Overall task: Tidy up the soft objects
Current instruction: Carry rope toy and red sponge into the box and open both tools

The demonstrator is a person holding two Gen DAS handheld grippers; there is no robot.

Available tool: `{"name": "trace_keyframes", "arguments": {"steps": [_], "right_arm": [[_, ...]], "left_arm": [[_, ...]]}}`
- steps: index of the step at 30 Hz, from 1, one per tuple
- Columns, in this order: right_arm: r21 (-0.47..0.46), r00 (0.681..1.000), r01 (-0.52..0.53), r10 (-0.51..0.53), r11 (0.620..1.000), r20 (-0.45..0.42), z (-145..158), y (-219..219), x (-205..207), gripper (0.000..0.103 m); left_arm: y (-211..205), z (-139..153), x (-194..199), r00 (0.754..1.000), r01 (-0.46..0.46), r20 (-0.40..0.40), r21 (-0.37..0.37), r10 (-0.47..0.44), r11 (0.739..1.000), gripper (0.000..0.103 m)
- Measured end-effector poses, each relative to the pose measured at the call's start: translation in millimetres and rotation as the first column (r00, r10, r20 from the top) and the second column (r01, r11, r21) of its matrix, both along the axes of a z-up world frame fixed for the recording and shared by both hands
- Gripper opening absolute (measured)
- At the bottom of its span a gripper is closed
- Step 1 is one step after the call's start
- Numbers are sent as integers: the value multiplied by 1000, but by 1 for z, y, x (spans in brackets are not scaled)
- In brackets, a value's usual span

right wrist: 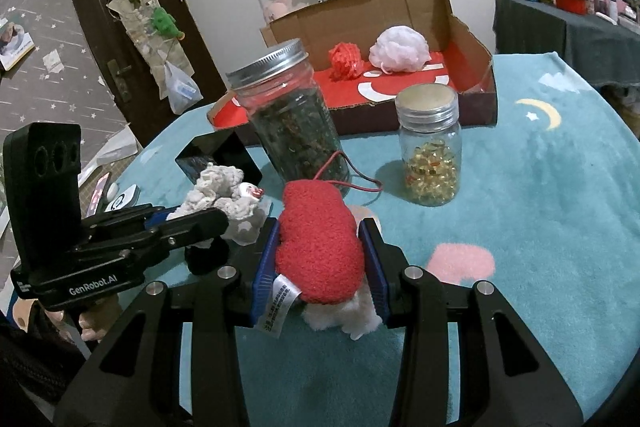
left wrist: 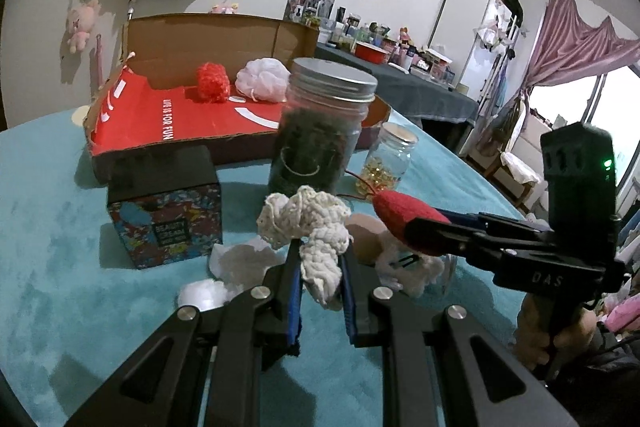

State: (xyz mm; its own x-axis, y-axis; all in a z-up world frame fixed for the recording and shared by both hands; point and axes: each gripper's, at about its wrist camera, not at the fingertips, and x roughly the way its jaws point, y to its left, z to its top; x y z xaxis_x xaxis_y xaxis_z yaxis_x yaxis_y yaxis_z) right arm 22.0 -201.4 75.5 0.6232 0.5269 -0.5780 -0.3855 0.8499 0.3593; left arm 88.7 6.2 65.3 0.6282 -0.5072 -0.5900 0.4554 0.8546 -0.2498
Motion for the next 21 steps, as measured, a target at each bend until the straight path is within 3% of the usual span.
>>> {"name": "trace_keyframes", "arguments": {"steps": [12,21], "right_arm": [[107,997,30,-22,994,-74,-4,-43,7,39],[99,988,59,-44,993,-147,-12,-73,15,39]], "left_arm": [[64,13,-7,995,-92,-32,-75,90,993,18],[98,5,2,984,-166,-47,83,170,983,18]]}}
